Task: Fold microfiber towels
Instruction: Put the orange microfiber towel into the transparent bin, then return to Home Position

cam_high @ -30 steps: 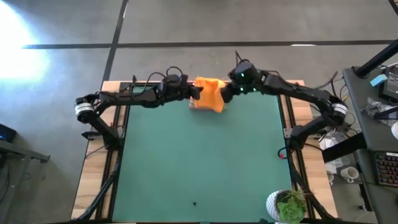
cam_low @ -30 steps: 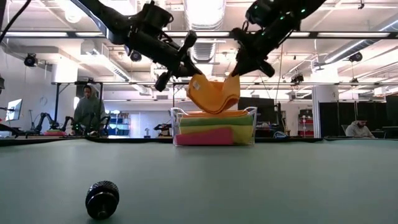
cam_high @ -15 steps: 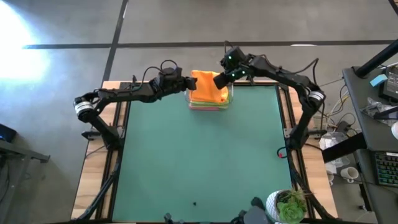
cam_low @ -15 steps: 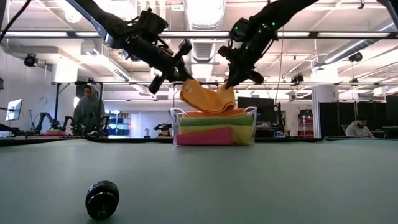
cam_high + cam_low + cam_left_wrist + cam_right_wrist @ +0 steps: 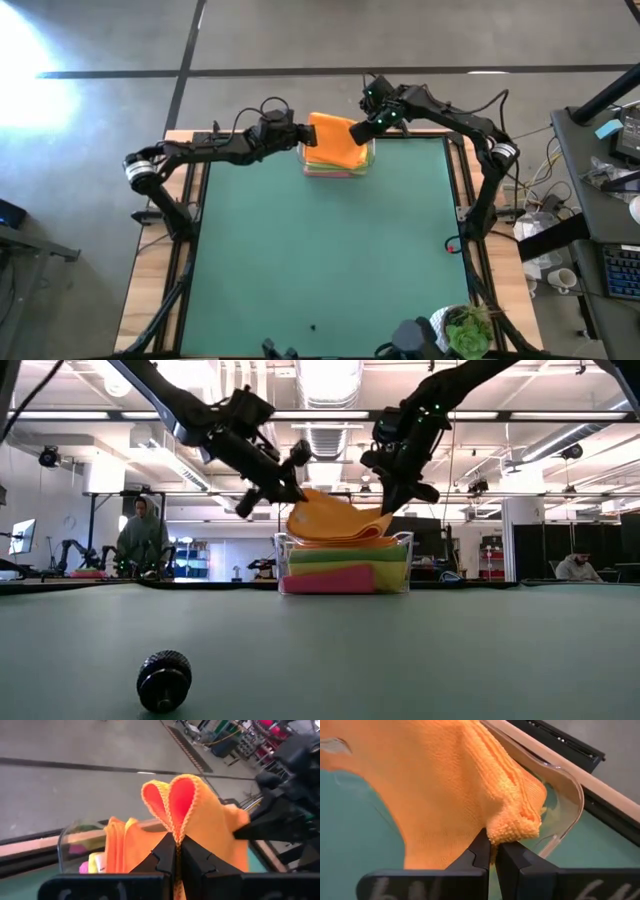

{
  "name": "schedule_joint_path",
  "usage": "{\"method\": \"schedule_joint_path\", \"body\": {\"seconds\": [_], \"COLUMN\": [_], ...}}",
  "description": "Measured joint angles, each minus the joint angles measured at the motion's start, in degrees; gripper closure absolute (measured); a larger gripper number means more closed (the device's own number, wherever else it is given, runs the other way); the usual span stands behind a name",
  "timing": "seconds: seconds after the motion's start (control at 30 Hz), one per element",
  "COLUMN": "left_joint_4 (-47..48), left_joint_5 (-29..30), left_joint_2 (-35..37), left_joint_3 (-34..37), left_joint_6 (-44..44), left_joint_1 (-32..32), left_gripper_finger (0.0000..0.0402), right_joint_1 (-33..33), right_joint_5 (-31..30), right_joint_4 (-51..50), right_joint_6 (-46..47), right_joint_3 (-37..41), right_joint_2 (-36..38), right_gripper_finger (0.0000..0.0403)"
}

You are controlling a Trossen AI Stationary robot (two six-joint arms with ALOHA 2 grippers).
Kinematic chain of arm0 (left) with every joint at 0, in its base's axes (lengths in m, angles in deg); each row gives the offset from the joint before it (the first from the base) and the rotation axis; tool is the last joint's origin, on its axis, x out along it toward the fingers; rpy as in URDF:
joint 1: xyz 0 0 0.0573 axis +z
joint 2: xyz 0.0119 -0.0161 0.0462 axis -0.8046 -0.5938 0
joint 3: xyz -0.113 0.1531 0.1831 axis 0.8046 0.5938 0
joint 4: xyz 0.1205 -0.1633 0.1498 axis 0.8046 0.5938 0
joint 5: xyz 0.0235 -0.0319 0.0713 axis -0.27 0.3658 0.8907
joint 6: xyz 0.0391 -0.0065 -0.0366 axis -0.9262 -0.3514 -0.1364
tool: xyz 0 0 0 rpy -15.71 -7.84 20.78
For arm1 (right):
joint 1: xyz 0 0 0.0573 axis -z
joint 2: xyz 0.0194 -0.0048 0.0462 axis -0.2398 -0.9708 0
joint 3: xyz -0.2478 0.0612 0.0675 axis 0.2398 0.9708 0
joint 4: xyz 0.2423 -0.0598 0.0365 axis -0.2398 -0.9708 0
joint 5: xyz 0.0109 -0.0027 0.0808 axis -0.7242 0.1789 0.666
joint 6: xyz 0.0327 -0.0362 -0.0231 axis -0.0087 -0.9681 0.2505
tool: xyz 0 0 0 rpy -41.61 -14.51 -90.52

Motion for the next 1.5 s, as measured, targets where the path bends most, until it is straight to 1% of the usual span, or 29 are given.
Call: {"method": "schedule_joint_path", "body": {"seconds": [0.07, 0.2, 0.37, 0.67, 0.87, 1.27, 1.33, 1.5], "left_joint_4": [0.01, -0.58, -0.24, 1.08, 1.17, 1.24, 1.04, 1.49], "left_joint_5": [0.02, 0.0, 0.2, 0.63, 0.83, 0.2, -1.2, -5.43], "left_joint_2": [-1.5, -3.49, -3.9, -3.92, -3.92, -2.86, -1.91, 2.0], "left_joint_3": [-0.02, -0.05, -0.06, -0.06, -0.06, -0.08, -0.54, -1.38], "left_joint_6": [0.36, 0.42, -1.73, -3.12, -5.49, -5.8, -7.65, -17.01], "left_joint_1": [-0.02, -0.04, 0.11, 0.07, 0.11, 1.07, 1.54, 1.88], "left_gripper_finger": [0.0401, 0.0401, 0.0401, 0.0384, 0.0356, 0.0264, 0.0256, 0.0254], "right_joint_1": [0.02, 0.02, 0.01, -0.31, -0.42, 0.0, 0.25, 0.33], "right_joint_5": [-0.29, -4.34, -4.64, -4.41, -4.56, -4.64, -4.65, -4.49], "right_joint_4": [0.01, 0.41, 3.35, 0.61, 1.78, 3.13, 2.95, 1.15], "right_joint_6": [-0.06, -1.44, -4.29, -3.55, -4.5, -4.24, -4.47, -6.76], "right_joint_3": [0.3, 0.66, 0.79, 0.92, 0.92, -0.06, -0.8, -2.47], "right_joint_2": [0.0, -0.09, -0.09, -0.09, -0.09, -0.04, 0.46, 3.7], "right_gripper_finger": [0.0394, 0.0394, 0.0394, 0.0392, 0.0375, 0.0304, 0.0296, 0.0287]}}
